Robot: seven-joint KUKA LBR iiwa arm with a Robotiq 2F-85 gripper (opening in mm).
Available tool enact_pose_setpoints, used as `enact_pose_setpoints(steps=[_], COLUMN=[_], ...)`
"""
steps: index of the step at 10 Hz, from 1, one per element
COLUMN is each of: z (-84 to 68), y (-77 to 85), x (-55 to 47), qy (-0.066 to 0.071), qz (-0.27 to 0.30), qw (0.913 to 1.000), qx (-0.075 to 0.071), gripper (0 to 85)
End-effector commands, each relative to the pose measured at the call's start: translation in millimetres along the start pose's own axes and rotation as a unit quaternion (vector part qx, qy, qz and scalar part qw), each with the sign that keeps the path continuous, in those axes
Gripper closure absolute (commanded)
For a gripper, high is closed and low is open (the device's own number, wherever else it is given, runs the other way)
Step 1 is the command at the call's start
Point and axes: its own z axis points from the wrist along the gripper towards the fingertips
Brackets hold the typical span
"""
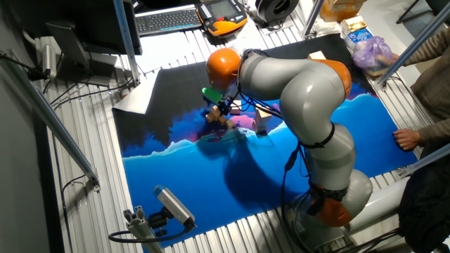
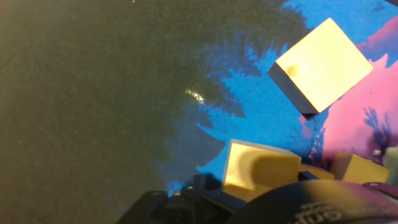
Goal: Stack the blocks in a vertical line of five
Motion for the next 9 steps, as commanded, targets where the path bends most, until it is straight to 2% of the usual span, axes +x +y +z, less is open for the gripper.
enact_pose_setpoints(steps=[1, 2, 4, 5, 6, 7, 8, 9], z=[0.6, 2.7, 10.0, 10.1, 5.2, -4.1, -19.3, -38.6], y=[-0.6, -2.7, -10.6, -11.6, -11.6, -11.7, -10.8, -11.0], x=[-0.9, -1.8, -6.2, -7.8, -8.2, -8.6, -9.1, -7.1], qy=[-0.001, -0.003, -0.015, -0.014, -0.011, 0.002, 0.016, 0.027], qz=[-0.003, -0.015, -0.052, -0.065, -0.084, -0.098, -0.106, -0.116], qw=[1.0000, 0.9999, 0.9985, 0.9977, 0.9964, 0.9952, 0.9943, 0.9929], qx=[-0.001, -0.005, -0.010, -0.010, -0.010, -0.008, 0.001, -0.001], gripper=[17.0, 17.0, 51.0, 51.0, 85.0, 85.0, 85.0, 85.0])
